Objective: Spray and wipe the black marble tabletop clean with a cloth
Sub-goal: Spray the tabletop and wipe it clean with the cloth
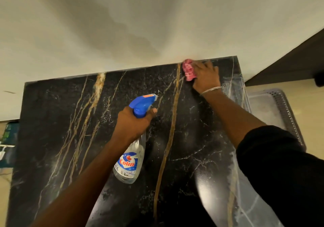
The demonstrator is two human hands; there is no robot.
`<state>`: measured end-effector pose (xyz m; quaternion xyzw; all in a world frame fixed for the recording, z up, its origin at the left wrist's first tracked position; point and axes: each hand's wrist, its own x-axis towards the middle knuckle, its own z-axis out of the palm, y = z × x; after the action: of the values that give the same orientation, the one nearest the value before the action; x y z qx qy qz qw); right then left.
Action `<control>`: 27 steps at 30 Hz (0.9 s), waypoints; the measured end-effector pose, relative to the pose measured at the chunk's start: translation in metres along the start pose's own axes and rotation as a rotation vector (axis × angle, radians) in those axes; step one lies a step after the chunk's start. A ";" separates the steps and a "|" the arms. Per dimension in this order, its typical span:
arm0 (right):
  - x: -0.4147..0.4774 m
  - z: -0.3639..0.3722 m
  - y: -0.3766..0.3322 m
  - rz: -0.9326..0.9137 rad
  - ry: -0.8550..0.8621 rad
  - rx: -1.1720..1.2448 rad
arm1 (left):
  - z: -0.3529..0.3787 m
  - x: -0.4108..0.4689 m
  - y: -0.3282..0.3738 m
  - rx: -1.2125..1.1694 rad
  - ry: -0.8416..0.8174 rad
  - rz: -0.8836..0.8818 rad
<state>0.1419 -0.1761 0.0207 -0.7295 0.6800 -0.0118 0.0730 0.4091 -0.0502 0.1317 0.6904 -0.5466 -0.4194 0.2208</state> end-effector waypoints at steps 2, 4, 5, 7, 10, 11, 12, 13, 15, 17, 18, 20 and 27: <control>-0.007 -0.002 0.043 0.154 0.048 0.020 | -0.005 -0.004 -0.002 -0.005 0.022 0.015; -0.018 -0.002 0.079 0.358 0.106 0.038 | -0.007 -0.009 -0.004 -0.011 0.036 0.023; -0.023 -0.002 0.090 0.474 0.117 0.054 | -0.008 -0.012 -0.004 -0.005 0.039 0.025; -0.030 -0.004 0.096 0.665 0.099 0.097 | -0.009 -0.018 -0.004 0.007 0.047 0.021; -0.039 -0.008 0.070 0.705 0.053 0.073 | -0.005 -0.028 -0.003 -0.016 0.040 0.033; -0.046 -0.007 0.054 0.654 0.046 0.073 | -0.002 -0.031 -0.003 -0.021 0.030 0.041; -0.055 -0.005 0.036 0.579 0.049 0.079 | 0.002 -0.034 -0.002 -0.023 0.021 0.050; -0.063 0.001 0.016 0.489 0.052 0.086 | 0.006 -0.035 -0.002 -0.025 0.013 0.058; -0.084 0.013 -0.021 0.289 0.050 0.085 | 0.016 -0.038 0.001 -0.016 -0.023 0.074; -0.099 0.021 -0.038 0.100 0.040 0.070 | 0.027 -0.041 0.005 -0.001 -0.058 0.084; -0.104 0.023 -0.037 0.026 0.025 0.061 | 0.031 -0.043 0.007 0.007 -0.060 0.081; -0.112 0.022 -0.010 -0.011 0.024 0.040 | 0.039 -0.046 0.010 0.029 -0.071 0.087; -0.106 0.003 0.094 0.592 0.126 0.173 | 0.040 -0.061 0.012 0.012 -0.074 0.107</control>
<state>0.0407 -0.0766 0.0152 -0.4886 0.8625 -0.0932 0.0929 0.3665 0.0094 0.1391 0.6455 -0.5930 -0.4290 0.2183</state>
